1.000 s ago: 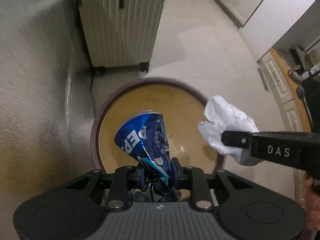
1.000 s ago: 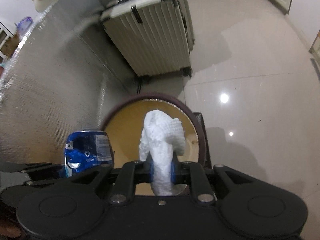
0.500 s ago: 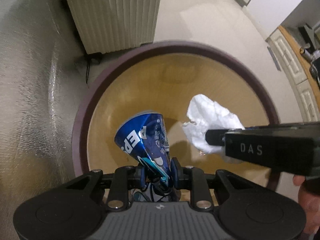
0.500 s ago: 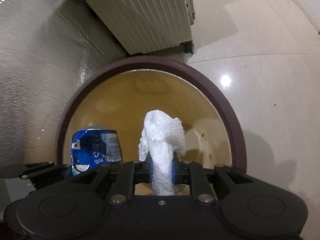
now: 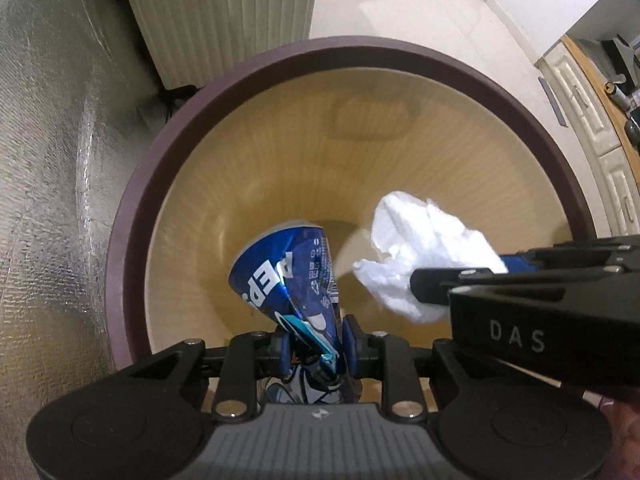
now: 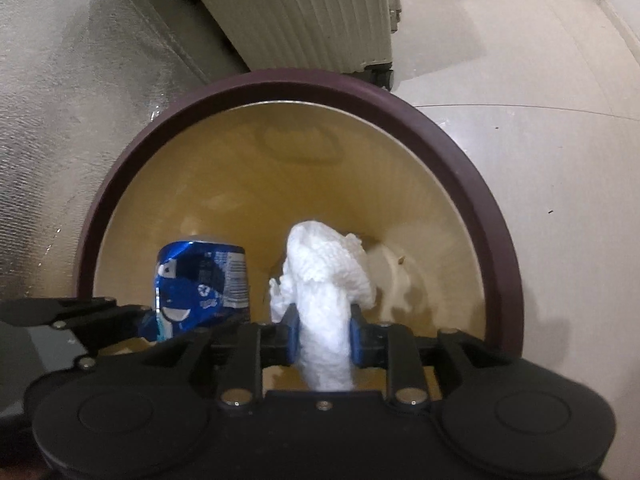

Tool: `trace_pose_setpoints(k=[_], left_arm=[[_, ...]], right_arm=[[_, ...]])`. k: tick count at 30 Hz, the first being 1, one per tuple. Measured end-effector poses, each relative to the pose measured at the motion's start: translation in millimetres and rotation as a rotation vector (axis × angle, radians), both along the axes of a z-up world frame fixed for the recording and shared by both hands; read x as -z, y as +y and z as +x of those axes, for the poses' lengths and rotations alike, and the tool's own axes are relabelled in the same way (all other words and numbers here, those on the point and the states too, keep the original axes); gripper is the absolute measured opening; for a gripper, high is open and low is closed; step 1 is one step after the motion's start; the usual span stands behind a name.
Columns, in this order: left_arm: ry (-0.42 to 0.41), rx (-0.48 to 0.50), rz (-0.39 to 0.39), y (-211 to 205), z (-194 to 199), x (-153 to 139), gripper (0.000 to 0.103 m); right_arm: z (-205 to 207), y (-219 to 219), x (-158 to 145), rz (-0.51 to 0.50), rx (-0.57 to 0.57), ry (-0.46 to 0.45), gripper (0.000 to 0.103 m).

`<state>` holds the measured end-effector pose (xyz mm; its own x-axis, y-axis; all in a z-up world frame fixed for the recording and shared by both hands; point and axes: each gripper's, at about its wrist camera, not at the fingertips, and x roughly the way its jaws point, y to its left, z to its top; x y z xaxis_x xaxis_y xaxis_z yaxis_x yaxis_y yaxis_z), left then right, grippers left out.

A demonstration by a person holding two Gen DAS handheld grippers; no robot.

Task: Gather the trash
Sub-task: 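Open the left tool to drop the can while the right tool drops the tissue, then lift both open tools away from the bin back toward the table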

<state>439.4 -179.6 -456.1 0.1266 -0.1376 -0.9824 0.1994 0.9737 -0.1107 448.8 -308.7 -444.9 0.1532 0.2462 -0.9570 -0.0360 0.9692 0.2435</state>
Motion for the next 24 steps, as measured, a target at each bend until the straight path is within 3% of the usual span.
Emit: trace_pose_setpoints(k=[9,11,15,24], left_arm=[[-0.011,-0.013,-0.021,0.8,-7.0,-18.2,0.047],[-0.025,-0.021,-0.018,1.7,-7.7,-24.7,0.055],[-0.044,-0.039,-0.022,5.8,-12.3,-35.3,0.058],[-0.059,-0.074,-0.008,17.3,-31.2,-58.9,0.075]], right_arm=[[-1.3,-1.0,-14.9,0.012,0.014,-0.012,0.044],[-3.7,-2.8,-22.3,0.006,0.018,-0.018,0.054],[-1.1,-8.2,-31.7,0.011,0.023,-0.032,0.055],[-8.8,-16.9,-53.5,0.019,0.03,-0.058,0.065]])
